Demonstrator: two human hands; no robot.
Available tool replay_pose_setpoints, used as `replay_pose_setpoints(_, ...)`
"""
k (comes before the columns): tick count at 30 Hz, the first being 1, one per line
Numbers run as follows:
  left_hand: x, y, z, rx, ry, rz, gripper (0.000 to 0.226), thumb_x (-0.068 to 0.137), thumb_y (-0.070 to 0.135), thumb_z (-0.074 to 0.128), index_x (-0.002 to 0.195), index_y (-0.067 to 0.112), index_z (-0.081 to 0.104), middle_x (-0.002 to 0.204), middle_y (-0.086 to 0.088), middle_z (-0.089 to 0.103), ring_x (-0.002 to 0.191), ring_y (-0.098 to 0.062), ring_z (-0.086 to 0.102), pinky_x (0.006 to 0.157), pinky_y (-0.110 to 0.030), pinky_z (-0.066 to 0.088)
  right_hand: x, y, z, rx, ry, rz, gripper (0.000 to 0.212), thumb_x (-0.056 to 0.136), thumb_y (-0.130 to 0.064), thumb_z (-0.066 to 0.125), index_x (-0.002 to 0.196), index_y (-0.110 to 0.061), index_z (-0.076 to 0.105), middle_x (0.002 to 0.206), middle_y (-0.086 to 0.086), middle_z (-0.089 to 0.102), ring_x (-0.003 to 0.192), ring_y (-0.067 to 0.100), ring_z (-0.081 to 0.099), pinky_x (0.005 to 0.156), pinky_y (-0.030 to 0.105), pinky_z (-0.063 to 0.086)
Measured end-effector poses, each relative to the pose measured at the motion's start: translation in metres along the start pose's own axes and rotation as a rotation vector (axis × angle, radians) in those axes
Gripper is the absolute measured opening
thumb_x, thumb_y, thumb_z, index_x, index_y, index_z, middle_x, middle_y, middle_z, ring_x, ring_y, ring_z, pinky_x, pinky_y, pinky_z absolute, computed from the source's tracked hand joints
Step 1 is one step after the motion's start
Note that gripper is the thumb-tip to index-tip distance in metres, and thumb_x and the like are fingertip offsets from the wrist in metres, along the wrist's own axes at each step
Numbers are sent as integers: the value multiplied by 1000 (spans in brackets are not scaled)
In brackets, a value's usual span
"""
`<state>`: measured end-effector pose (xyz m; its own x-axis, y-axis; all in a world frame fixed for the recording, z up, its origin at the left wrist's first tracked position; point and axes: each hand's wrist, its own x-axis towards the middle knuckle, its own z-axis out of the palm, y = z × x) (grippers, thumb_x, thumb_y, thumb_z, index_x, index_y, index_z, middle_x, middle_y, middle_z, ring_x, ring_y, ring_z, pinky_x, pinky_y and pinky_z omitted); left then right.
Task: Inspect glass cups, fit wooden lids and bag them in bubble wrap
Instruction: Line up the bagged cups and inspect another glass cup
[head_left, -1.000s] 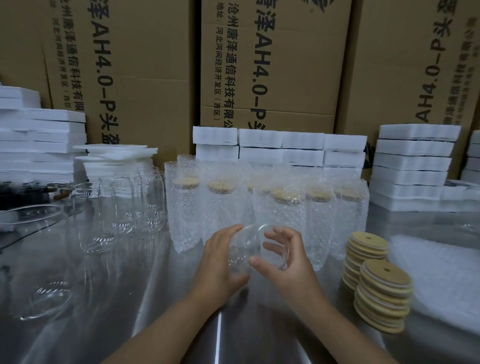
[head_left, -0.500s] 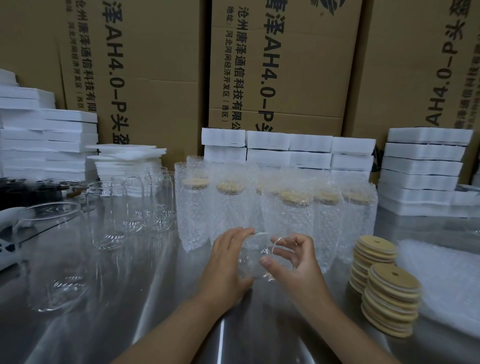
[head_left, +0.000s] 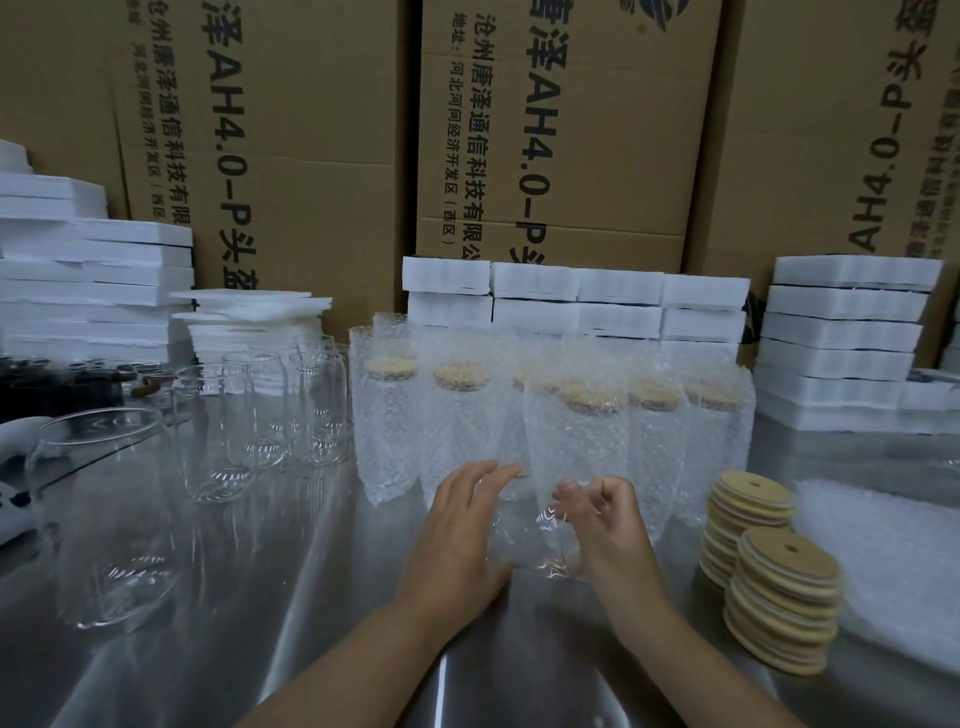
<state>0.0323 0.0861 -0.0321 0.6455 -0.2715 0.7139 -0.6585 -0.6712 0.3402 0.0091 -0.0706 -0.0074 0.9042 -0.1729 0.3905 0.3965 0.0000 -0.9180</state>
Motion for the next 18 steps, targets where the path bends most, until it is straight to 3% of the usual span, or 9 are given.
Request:
replay_pose_setpoints(3, -1, -1, 1, -11, -9, 6, 85, 75, 16, 77, 136, 45, 25, 141, 12, 32, 136, -6, 26, 105, 0, 8, 2, -1, -1, 5, -5, 46, 72, 59, -70, 60, 94, -8, 49, 88, -1, 70, 75, 2, 68, 51, 33, 55)
replay_pose_setpoints(5, -2, -2, 2, -9, -5, 6, 84, 76, 20, 78, 140, 40, 28, 140, 16, 30, 135, -4, 25, 103, 2, 8, 4, -1, -1, -1, 4, 69, 71, 60, -71, 56, 95, -9, 52, 87, -12, 72, 82, 3, 69, 67, 46, 58)
replay_pose_setpoints(7, -2, -3, 3, -14, 5, -6, 82, 75, 23, 79, 144, 33, 34, 137, 21, 27, 131, 3, 22, 101, 4, 8, 6, 0, -2, 19, 15, 75, 60, 63, -71, 55, 89, -17, 57, 90, -9, 72, 85, 10, 71, 75, 53, 57)
replay_pose_setpoints(10, -2, -3, 3, -49, 32, -33, 79, 74, 25, 79, 141, 31, 37, 132, 24, 28, 125, 5, 25, 100, 4, 11, 7, -1, -2, 61, 1, 79, 39, 69, -66, 54, 76, -28, 62, 94, -4, 73, 86, 13, 71, 74, 58, 56)
replay_pose_setpoints(14, -1, -3, 4, -112, 121, -66, 78, 69, 17, 79, 128, 42, 34, 126, 27, 34, 118, 4, 31, 100, 3, 15, 8, -5, -1, 138, -30, 72, 39, 73, -53, 55, 89, -19, 63, 91, -4, 74, 86, 13, 71, 61, 46, 59)
replay_pose_setpoints(16, 0, -5, 4, -128, 127, -119, 81, 67, 14, 78, 131, 39, 35, 126, 28, 34, 119, 6, 29, 98, 5, 14, 7, -6, -2, 174, -53, 65, 37, 76, -47, 55, 94, -17, 63, 92, -3, 74, 88, 11, 71, 53, 35, 57)
replay_pose_setpoints(18, 3, -8, 6, -127, 128, -162, 83, 65, 10, 77, 137, 29, 40, 125, 27, 33, 118, 9, 26, 97, 6, 13, 7, -5, -2, 181, -71, 57, 32, 79, -43, 54, 96, -18, 66, 94, -4, 73, 90, 10, 71, 55, 32, 56)
